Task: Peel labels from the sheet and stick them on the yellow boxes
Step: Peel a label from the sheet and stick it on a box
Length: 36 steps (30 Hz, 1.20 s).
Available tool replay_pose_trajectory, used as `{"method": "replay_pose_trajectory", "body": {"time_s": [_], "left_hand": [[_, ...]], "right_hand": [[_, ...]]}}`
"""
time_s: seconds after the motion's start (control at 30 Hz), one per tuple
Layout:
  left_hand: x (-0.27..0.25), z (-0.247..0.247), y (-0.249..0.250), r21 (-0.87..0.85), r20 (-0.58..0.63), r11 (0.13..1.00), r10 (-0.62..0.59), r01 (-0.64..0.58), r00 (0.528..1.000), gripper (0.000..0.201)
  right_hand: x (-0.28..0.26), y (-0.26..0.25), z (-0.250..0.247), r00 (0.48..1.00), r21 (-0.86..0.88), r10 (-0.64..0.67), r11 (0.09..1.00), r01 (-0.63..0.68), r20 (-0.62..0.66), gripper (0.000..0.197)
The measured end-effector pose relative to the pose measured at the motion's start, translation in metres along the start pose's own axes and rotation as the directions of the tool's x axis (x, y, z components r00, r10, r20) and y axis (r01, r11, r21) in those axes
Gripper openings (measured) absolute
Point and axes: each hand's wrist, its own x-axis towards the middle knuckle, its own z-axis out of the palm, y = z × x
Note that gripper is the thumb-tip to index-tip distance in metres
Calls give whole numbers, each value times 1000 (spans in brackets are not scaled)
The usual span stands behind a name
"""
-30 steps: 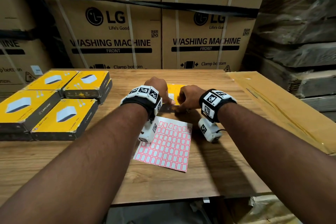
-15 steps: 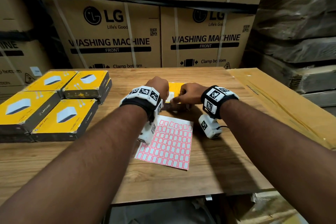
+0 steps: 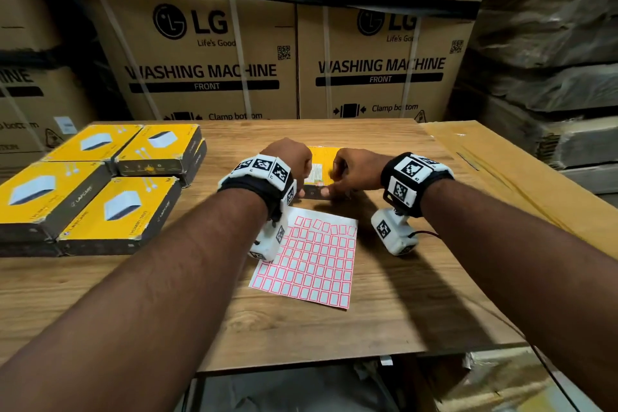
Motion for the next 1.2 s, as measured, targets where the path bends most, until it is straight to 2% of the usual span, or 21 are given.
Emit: {"method": "replay_pose_trajectory", "body": {"time_s": [0.07, 0.13, 0.23, 0.3, 0.43, 0.53, 0.63, 0.73, 0.8, 0.83, 0.93, 1.03, 1.1, 1.2], "left_hand": [[1, -1, 2, 20, -4, 1000, 7, -7, 1000, 33], [1, 1, 4, 20, -23, 1000, 16, -15, 1000, 31], [0, 8, 4, -19, -53, 1000, 11, -12, 999, 30], [-1, 12, 0, -81, -76, 997, -7, 1, 997, 33], [-6, 15, -6, -247, -118, 968, -79, 47, 990, 41], [-11, 7, -6, -355, -198, 934, -107, 30, 974, 44], [-18, -6, 3, -434, -265, 901, -95, -30, 960, 53], [-24, -17, 16, -478, -325, 873, -76, -94, 943, 61], [-27, -22, 24, -484, -389, 864, -70, -139, 919, 56], [-27, -22, 27, -514, -414, 843, -83, -157, 906, 51], [-30, -26, 38, -649, -431, 738, -161, -182, 888, 40], [-25, -27, 52, -749, -355, 647, -205, -146, 912, 35], [-22, -28, 61, -819, -286, 560, -213, -123, 934, 32], [-19, -29, 72, -897, -200, 433, -230, -84, 952, 24]], "right_hand": [[-5, 3, -1, 995, -78, -12, 997, 4, -100, 47], [-7, 9, 0, 986, -109, 30, 993, -48, -166, 53], [-9, 18, 4, 987, -24, 127, 991, -130, -97, 74], [-10, 18, 5, 990, -33, 99, 994, -102, -100, 82], [-13, 11, 7, 992, -74, 10, 997, -19, -125, 73], [-19, 7, 5, 981, -18, -26, 1000, 23, -191, 78], [-24, 5, 0, 941, 114, -15, 992, 57, -337, 79], [-30, 8, -11, 847, 170, 17, 981, 87, -531, 60], [-36, 13, -19, 797, 229, 51, 967, 110, -601, 54], [-37, 17, -20, 792, 287, 80, 950, 124, -606, 54], [-44, 26, -24, 803, 517, 160, 831, 203, -573, 54], [-52, 30, -28, 838, 662, 163, 697, 275, -521, 39], [-59, 31, -31, 886, 674, 128, 700, 237, -445, 31], [-64, 41, -32, 918, 686, 131, 706, 178, -373, 45]]}}
